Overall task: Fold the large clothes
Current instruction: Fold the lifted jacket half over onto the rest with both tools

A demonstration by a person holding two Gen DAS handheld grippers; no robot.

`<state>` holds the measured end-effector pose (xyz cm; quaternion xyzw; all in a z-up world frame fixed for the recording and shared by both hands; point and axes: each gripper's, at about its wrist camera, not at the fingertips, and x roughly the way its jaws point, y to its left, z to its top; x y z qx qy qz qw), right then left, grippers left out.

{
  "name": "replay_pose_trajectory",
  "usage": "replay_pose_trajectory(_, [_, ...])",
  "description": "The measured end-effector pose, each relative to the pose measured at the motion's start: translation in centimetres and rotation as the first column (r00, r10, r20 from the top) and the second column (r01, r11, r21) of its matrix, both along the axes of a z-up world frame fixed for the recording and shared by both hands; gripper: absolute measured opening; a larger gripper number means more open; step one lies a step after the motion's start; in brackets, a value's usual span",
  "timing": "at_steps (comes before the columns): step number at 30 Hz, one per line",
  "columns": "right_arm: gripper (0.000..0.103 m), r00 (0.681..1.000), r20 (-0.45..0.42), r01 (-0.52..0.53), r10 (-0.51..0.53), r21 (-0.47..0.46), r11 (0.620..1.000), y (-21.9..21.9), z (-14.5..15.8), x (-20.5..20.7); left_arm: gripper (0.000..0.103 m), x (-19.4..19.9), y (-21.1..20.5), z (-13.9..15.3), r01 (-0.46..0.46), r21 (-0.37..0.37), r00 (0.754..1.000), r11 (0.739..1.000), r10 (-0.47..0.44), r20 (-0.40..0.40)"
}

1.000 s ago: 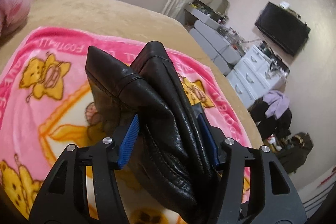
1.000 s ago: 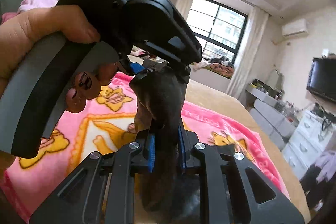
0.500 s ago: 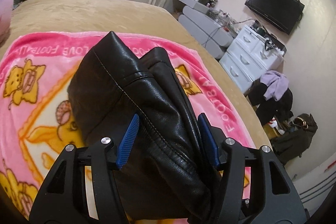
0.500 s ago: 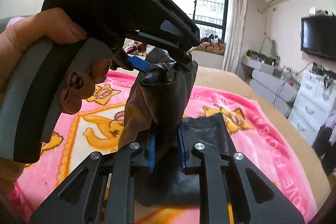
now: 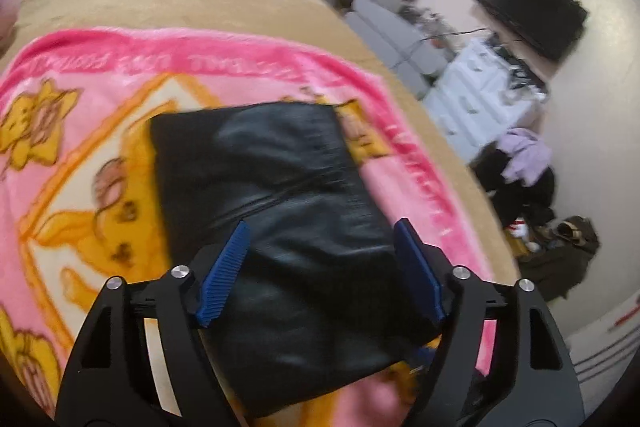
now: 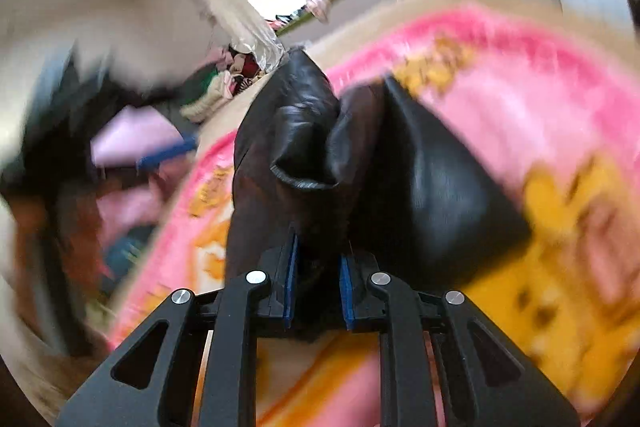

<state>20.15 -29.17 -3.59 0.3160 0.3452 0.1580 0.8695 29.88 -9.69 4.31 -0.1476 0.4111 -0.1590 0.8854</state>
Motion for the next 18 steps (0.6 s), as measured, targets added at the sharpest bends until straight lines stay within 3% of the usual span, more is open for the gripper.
replay_pose_trajectory(3, [0.017, 0.999, -0.035, 0.006, -0.004, 0.053, 0.999, -0.4, -0.7, 0.2, 0.071, -0.3, 1.4, -3.3, -0.057, 0.079, 0.997, 0.995, 0.061, -0.050])
replay_pose_trajectory(6, [0.021, 0.999, -0.038, -0.005, 0.006, 0.011, 1.000, 0.6, -0.3, 0.4, 0.071, -0.4, 3.2, -7.5, -0.096, 0.107, 0.984, 0.990, 0.111, -0.137])
replay_pose_trajectory(8, [0.036, 0.999, -0.046, -0.008, 0.005, -0.045, 0.999, 1.0, 0.1, 0.5, 0.071, -0.6, 3.4, -9.0, -0.095, 0.078, 0.981, 0.992, 0.107, -0.162])
replay_pose_trajectory(12, [0.082, 1.000, -0.018, -0.025, 0.023, -0.077, 0.997, 1.1, 1.7, 2.2, 0.071, -0.8, 3.7, -9.1, -0.098, 0.075, 0.983, 0.992, 0.108, -0.148])
replay_pose_trajectory(15, [0.090, 0.997, -0.006, -0.072, 0.072, -0.126, 0.989, 1.5, 2.6, 4.2, 0.071, -0.9, 3.8, -8.9, -0.087, 0.089, 0.985, 0.992, 0.099, -0.140])
replay_pose_trajectory(18, [0.091, 0.996, -0.011, -0.083, 0.083, -0.250, 0.965, 2.4, 3.6, 6.7, 0.071, -1.0, 3.9, -9.0, -0.083, 0.093, 0.986, 0.992, 0.096, -0.136])
